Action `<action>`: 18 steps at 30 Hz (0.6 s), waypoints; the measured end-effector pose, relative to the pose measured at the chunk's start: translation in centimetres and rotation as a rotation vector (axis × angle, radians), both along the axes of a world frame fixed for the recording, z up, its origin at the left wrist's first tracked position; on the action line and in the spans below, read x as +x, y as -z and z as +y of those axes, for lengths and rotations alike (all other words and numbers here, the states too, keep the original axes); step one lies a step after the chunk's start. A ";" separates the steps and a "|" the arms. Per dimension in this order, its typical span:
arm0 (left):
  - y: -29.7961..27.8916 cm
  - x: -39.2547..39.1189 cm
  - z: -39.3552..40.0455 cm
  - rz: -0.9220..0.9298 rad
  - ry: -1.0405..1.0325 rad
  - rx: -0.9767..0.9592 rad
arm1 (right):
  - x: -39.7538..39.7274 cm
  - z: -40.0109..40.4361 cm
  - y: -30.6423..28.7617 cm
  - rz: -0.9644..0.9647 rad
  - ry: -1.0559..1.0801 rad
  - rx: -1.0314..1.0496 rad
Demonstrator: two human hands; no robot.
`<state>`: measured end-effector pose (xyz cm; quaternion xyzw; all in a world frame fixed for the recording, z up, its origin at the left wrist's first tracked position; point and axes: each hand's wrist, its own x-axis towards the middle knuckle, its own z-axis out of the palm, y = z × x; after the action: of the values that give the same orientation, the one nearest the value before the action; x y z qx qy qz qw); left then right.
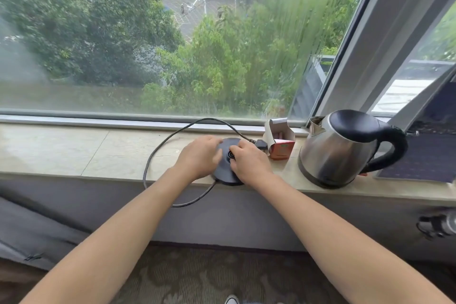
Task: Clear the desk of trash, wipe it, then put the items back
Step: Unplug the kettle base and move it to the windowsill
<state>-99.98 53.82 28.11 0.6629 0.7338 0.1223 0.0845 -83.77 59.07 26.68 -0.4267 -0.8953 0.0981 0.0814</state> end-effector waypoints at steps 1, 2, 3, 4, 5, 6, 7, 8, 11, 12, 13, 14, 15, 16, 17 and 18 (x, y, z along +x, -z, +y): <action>0.2 0.5 -0.9 0.016 0.014 -0.012 | 0.0 0.3 -0.1 -0.008 0.009 -0.013; 0.5 1.0 -1.9 0.026 0.027 -0.022 | 0.2 0.4 -0.2 0.001 0.014 -0.012; 0.9 1.4 -3.0 0.015 0.034 -0.041 | 0.6 0.3 -0.3 0.042 0.029 0.011; 1.2 1.8 -3.9 -0.011 0.042 -0.067 | 1.2 0.2 -0.5 0.109 0.071 0.070; 1.6 2.2 -4.7 -0.034 0.050 -0.095 | 2.0 0.4 -0.6 0.174 0.156 0.154; 2.1 2.5 -5.1 -0.038 0.057 -0.112 | 2.9 0.7 -0.6 0.208 0.273 0.236; 2.6 2.8 -5.2 -0.034 0.050 -0.109 | 3.7 1.2 -0.6 0.204 0.400 0.290; 3.0 3.0 -5.1 -0.033 0.030 -0.093 | 4.6 1.8 -0.7 0.159 0.495 0.284; 3.3 3.6 -4.2 -0.044 -0.035 -0.051 | 6.0 3.3 -0.7 -0.011 0.552 0.194; 3.4 3.9 -3.9 -0.048 -0.048 -0.049 | 6.1 3.6 -0.4 -0.043 0.547 0.204; 3.5 4.3 -3.7 -0.049 -0.063 -0.043 | 6.1 3.8 -0.1 -0.068 0.550 0.214; 3.7 4.7 -3.5 -0.045 -0.076 -0.028 | 6.0 3.9 0.1 -0.090 0.562 0.221; 3.9 5.0 -3.3 -0.042 -0.083 -0.006 | 5.9 4.0 0.3 -0.107 0.577 0.221; 4.1 5.4 -3.0 -0.042 -0.088 0.012 | 5.8 3.9 0.3 -0.116 0.589 0.232; 4.4 5.7 -2.6 -0.047 -0.090 0.022 | 5.8 3.7 0.4 -0.116 0.590 0.251; 4.6 6.1 -2.3 -0.053 -0.091 0.022 | 5.9 3.3 0.4 -0.097 0.573 0.273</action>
<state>-93.90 51.56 23.54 0.6265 0.7591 0.1515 0.0908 -77.88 62.36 26.32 -0.6509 -0.7465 -0.0702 0.1193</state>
